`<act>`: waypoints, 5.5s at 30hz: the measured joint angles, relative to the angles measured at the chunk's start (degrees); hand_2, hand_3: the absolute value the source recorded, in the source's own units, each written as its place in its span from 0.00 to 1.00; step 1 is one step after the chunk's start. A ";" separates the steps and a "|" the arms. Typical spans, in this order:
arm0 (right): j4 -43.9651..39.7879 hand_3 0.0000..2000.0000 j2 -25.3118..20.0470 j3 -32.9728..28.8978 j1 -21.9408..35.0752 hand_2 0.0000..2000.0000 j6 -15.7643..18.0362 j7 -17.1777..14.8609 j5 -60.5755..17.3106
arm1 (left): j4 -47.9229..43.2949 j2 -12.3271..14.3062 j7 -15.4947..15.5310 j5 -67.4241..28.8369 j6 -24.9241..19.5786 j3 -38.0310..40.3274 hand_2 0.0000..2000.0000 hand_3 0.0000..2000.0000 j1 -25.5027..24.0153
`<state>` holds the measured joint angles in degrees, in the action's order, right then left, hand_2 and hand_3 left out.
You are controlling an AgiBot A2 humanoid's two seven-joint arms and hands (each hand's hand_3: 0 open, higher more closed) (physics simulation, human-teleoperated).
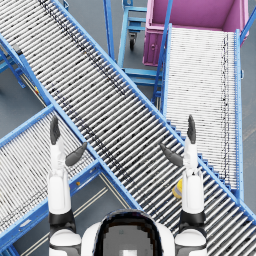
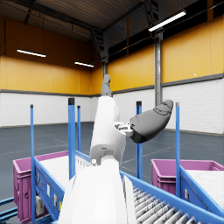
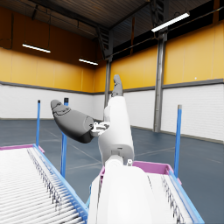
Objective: Pick up the oil and place it on the left assembly line, put the cola on the right, and keep Sprite still
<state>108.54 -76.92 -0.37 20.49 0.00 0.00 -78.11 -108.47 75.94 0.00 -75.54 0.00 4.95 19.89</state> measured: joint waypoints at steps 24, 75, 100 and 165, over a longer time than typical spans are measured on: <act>2.99 0.00 -1.41 -3.88 -3.75 0.00 0.00 0.00 0.46 | -1.74 1.47 0.00 0.46 0.00 5.14 0.00 0.00 -2.36; 5.10 0.00 -3.91 1.31 -22.68 0.00 0.00 0.00 0.46 | -5.30 2.80 0.00 0.46 0.00 3.91 0.00 0.00 -3.04; -25.46 0.00 -7.29 8.52 -15.11 0.00 0.00 0.00 0.48 | -1.63 2.80 0.00 0.46 0.00 3.11 0.00 0.00 -0.68; -9.00 0.51 -8.68 30.12 8.61 0.00 2.41 -0.05 0.38 | 5.83 9.74 -0.05 -18.79 -3.61 -25.78 1.00 1.00 -1.21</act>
<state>99.54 -85.60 29.75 29.10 2.42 -0.05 -77.73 -102.63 85.68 -0.05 -94.33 -3.61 -20.83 18.68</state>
